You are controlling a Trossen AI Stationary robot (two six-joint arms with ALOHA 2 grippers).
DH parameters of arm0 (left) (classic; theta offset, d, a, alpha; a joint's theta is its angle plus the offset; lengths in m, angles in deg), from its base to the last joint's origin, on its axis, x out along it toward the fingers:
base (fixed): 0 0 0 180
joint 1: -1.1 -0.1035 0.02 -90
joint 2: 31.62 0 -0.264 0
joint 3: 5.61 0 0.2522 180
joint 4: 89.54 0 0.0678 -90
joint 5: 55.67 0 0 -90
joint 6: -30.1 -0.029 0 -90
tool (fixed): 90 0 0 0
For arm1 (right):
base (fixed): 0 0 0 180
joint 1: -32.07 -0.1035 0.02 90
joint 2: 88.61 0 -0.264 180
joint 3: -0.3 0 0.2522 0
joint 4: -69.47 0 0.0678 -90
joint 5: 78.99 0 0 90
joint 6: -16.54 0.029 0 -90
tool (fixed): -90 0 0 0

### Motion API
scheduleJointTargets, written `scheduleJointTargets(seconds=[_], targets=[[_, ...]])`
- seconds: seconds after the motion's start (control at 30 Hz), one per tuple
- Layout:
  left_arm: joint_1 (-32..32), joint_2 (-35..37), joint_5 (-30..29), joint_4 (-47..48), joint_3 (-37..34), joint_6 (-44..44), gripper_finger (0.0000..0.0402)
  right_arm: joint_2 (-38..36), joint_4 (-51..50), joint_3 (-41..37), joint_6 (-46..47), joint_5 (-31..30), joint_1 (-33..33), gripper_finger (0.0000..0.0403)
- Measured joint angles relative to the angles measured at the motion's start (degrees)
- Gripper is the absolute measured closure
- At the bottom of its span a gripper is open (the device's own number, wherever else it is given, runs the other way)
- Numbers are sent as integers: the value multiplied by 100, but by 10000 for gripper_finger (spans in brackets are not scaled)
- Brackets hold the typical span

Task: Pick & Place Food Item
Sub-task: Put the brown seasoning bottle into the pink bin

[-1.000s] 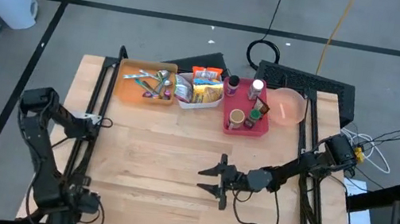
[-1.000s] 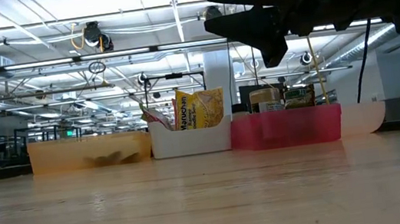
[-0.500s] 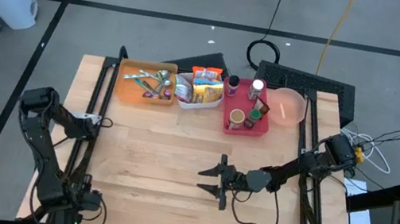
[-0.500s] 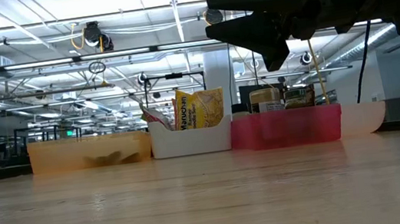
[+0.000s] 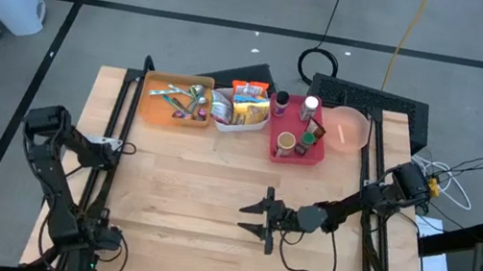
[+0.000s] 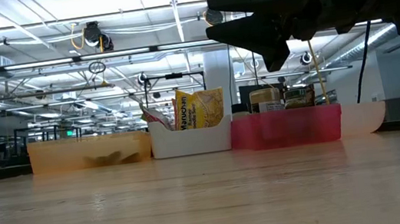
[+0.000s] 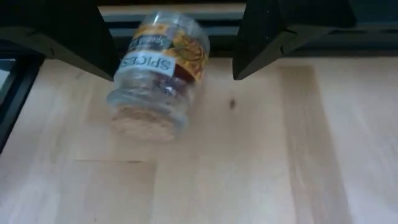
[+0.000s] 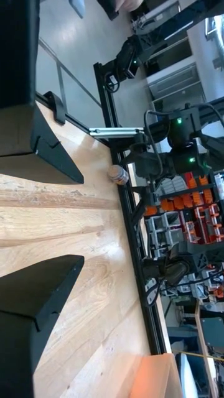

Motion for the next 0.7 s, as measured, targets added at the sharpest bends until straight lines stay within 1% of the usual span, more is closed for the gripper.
scheduleJointTargets(seconds=[0.2, 0.37, 0.47, 0.67, 0.7], targets=[[48, 0, 131, -632, -326, 73, 87, 0, -2, 0, -24, -1, 1, 211], [48, 0, 132, -653, -374, 75, 103, 0, -2, 0, -24, 0, 0, 211], [69, 0, 130, -635, -402, 87, 127, 0, -4, 0, -24, -2, 0, 211], [76, 15, 122, -611, -471, 191, 201, 0, -7, 0, -24, -1, -2, 211], [76, 15, 117, -611, -473, 176, 203, 0, -7, 0, -24, -2, -2, 211]])
